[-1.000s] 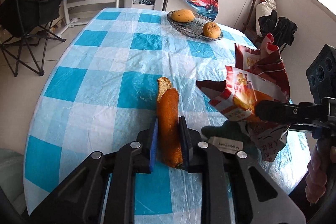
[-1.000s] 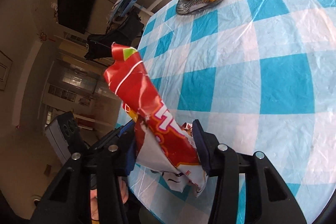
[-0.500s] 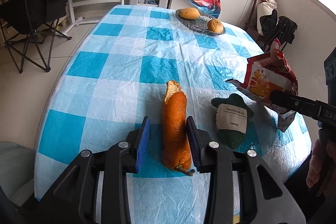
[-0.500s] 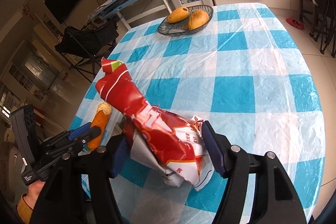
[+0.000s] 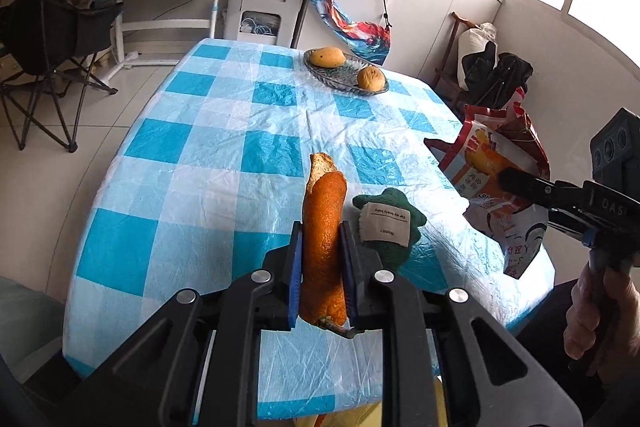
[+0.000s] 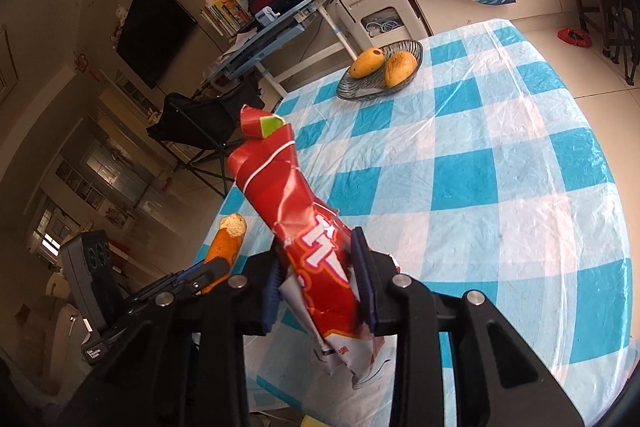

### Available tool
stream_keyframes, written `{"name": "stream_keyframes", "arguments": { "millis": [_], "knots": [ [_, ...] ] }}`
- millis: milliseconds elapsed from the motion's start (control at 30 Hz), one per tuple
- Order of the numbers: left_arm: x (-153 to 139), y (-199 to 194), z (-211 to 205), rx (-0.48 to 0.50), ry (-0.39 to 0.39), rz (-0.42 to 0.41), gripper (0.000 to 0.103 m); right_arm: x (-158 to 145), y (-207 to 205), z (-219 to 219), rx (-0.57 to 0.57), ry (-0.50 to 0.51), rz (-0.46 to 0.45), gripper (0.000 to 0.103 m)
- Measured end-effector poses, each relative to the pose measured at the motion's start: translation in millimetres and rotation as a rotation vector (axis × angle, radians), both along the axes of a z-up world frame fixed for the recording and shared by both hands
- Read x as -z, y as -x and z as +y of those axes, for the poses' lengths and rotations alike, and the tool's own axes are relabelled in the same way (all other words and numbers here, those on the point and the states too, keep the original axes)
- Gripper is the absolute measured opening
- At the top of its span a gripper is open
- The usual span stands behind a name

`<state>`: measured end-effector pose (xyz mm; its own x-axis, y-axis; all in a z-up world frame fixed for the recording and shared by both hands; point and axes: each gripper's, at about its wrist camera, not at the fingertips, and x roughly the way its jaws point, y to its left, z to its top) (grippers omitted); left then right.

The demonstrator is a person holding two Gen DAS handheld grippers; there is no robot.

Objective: Collect trash
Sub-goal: 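Carry peel and snack bag over the yellow bin and open both tools to drop them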

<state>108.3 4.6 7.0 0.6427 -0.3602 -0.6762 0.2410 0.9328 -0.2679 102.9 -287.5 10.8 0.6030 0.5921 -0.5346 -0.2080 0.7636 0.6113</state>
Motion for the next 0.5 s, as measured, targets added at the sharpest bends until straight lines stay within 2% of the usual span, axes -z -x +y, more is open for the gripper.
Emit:
{"name": "stream_keyframes", "arguments": {
  "millis": [233, 500],
  "knots": [
    [1, 23, 2, 0.004, 0.006, 0.001, 0.017, 4, 27, -1, -0.033, -0.132, 0.021, 0.033],
    [2, 46, 5, 0.014, 0.012, 0.004, 0.017, 21, 48, 1, -0.073, -0.273, 0.102, 0.033]
  ]
}}
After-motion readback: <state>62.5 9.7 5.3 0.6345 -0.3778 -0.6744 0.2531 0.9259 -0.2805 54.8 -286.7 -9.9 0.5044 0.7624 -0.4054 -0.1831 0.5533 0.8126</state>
